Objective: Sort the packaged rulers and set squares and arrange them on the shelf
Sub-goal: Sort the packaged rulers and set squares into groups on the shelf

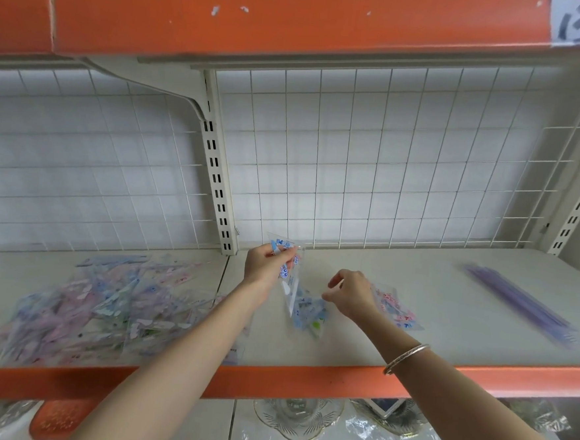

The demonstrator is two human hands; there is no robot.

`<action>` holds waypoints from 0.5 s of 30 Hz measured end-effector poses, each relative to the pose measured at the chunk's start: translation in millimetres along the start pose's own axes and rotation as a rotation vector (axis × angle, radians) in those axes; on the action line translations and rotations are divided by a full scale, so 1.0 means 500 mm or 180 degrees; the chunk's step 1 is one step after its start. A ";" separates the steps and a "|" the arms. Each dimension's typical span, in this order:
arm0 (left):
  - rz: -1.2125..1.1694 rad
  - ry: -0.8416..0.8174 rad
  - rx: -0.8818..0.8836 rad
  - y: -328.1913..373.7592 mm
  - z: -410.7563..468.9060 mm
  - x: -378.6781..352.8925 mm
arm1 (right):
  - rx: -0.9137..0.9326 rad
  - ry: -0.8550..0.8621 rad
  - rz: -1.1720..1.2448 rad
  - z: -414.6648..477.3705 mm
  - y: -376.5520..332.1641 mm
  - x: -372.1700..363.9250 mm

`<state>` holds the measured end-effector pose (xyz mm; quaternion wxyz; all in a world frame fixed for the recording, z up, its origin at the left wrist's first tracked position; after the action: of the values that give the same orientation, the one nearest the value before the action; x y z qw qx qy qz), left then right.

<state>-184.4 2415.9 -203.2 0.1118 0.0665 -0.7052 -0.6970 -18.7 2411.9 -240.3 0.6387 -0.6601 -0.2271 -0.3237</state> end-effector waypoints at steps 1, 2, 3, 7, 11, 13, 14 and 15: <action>0.0004 -0.0012 0.0001 0.000 0.001 -0.001 | 0.0034 0.0013 0.0009 0.001 -0.002 0.002; 0.0036 -0.0027 -0.0003 0.000 0.002 -0.002 | 0.0055 0.0039 0.0102 0.001 -0.005 0.006; 0.0073 -0.0045 -0.0008 0.000 0.003 -0.004 | 0.0046 0.0067 0.0293 0.001 -0.009 0.010; 0.0050 -0.0142 0.0044 0.001 -0.001 -0.022 | -0.0059 -0.0102 0.1440 -0.003 -0.027 0.031; -0.0043 -0.0226 0.0074 0.005 -0.010 -0.054 | -0.0085 -0.0468 0.2165 -0.011 -0.039 0.047; -0.0083 -0.0289 0.0087 0.006 -0.012 -0.073 | -0.0138 -0.0554 0.2385 -0.014 -0.037 0.054; -0.0092 -0.0327 0.0090 0.008 -0.013 -0.084 | -0.0174 -0.0576 0.2471 -0.016 -0.033 0.058; -0.0080 -0.0354 0.0081 0.009 -0.014 -0.095 | -0.0211 -0.0580 0.2527 -0.017 -0.029 0.063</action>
<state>-136.4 2421.1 -201.8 0.0629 0.0379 -0.7182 -0.6920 -8.8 2400.9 -207.8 0.6697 -0.7426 0.0003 0.0007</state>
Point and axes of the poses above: each hand's wrist, its own z-axis towards the middle knuckle, its own x-axis out of the back of the hand, y = z × x, the point moved 1 cm from there along z, towards the middle knuckle, and after that the axes turned 2 degrees about y, right-handed, at the moved point
